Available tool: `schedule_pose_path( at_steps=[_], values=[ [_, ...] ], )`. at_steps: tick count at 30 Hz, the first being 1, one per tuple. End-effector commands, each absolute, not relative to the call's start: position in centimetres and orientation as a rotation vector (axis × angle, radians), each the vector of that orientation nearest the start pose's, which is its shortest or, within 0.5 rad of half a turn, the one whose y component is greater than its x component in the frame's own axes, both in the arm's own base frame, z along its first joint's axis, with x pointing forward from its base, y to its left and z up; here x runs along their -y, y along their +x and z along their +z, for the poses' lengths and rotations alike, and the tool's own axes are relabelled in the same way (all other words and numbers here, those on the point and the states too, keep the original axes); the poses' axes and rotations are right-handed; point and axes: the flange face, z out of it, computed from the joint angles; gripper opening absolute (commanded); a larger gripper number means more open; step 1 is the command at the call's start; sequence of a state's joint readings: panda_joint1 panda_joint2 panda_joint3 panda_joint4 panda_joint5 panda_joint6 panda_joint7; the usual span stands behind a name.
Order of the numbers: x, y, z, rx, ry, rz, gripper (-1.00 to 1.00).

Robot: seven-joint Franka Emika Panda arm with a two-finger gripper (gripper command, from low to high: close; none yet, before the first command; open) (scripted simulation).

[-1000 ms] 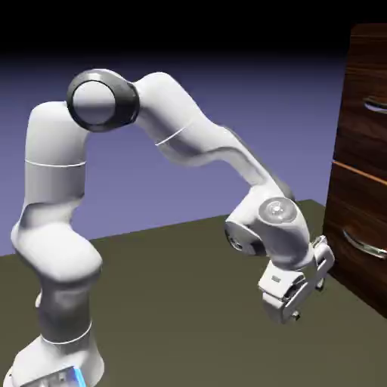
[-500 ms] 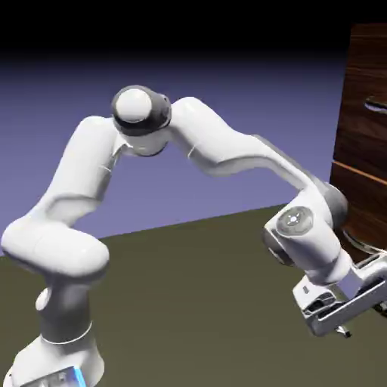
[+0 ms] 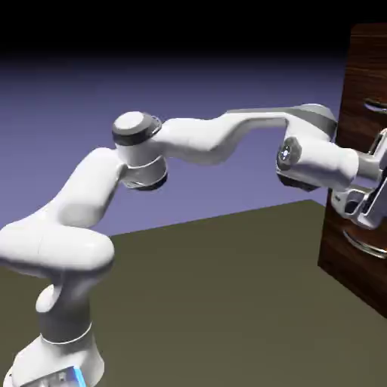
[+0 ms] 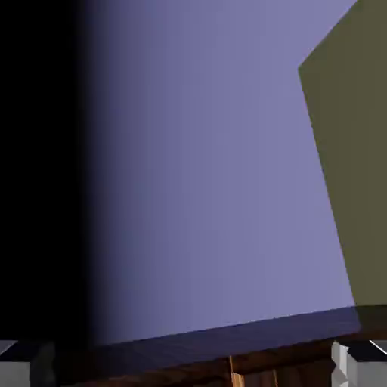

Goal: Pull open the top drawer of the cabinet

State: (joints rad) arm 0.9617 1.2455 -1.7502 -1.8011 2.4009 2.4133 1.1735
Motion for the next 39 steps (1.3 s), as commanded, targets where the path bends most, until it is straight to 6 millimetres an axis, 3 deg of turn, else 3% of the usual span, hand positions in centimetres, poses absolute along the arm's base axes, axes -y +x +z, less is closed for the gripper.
schedule_pose_path(
  at_steps=[1, 5, 12, 13, 14, 27, 39],
  values=[
    [13.2, 63.3, 53.6, -1.683, -0.506, -0.68, 0.0],
    [3.7, 65.4, 57.8, -1.482, -0.615, -0.614, 0.0],
    [3.7, 70.2, 57.8, -1.482, -0.615, -0.613, 0.0],
    [3.7, 70.2, 57.8, -1.482, -0.615, -0.613, -1.0],
    [3.7, 70.2, 57.8, -1.482, -0.615, -0.613, -1.0],
    [3.7, 59.3, 57.8, -1.482, -0.615, -0.613, -1.0],
    [3.7, 46.0, 57.8, -1.482, -0.615, -0.613, -1.0]
  ],
)
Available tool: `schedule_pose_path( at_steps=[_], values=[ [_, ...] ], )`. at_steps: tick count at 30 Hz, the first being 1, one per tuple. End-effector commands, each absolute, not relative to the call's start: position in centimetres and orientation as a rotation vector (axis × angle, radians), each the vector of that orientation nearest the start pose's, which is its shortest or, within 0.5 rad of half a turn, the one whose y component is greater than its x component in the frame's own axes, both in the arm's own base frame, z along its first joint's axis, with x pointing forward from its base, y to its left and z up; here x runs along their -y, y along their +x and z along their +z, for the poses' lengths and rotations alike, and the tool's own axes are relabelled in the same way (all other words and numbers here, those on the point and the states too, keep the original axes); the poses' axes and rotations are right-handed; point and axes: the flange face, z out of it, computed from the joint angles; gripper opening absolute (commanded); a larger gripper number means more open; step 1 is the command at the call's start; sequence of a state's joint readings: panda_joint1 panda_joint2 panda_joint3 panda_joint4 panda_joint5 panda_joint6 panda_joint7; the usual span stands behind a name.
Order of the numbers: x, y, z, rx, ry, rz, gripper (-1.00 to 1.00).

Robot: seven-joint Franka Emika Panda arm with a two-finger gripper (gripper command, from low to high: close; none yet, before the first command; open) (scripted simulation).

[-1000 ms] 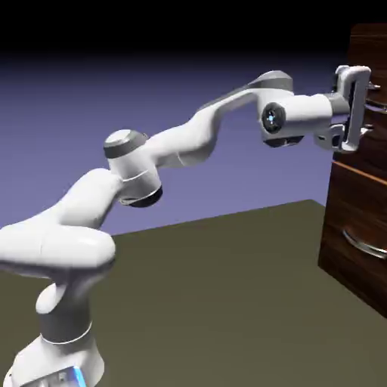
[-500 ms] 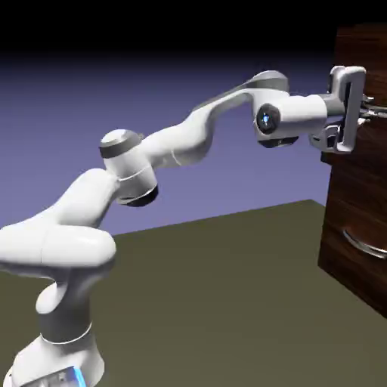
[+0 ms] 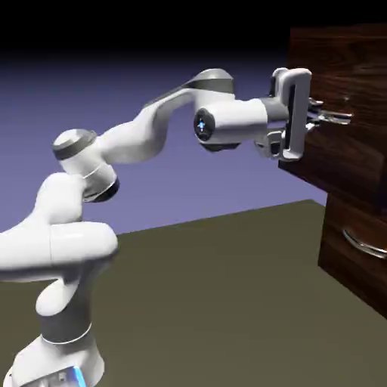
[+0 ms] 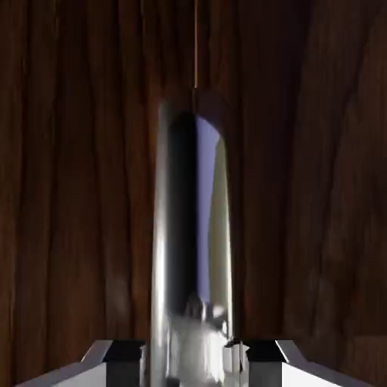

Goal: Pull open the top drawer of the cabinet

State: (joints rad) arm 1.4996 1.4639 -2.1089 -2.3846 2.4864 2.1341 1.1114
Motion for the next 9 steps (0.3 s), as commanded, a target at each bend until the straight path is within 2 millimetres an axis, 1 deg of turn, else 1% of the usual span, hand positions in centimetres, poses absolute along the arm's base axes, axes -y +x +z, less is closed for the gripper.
schedule_pose_path(
  at_steps=[1, 4, 5, 6, 7, 9],
  values=[
    [3.7, 44.7, 57.8, -1.482, -0.615, -0.613, -1.0],
    [3.7, 40.8, 57.8, -1.482, -0.615, -0.613, -1.0],
    [3.7, 40.5, 57.8, -1.482, -0.615, -0.613, -1.0],
    [3.7, 40.5, 57.8, -1.482, -0.615, -0.613, 1.0],
    [3.7, 40.5, 57.8, -1.482, -0.615, -0.613, 1.0],
    [3.7, 37.6, 57.9, -1.482, -0.615, -0.616, 1.0]
  ],
)
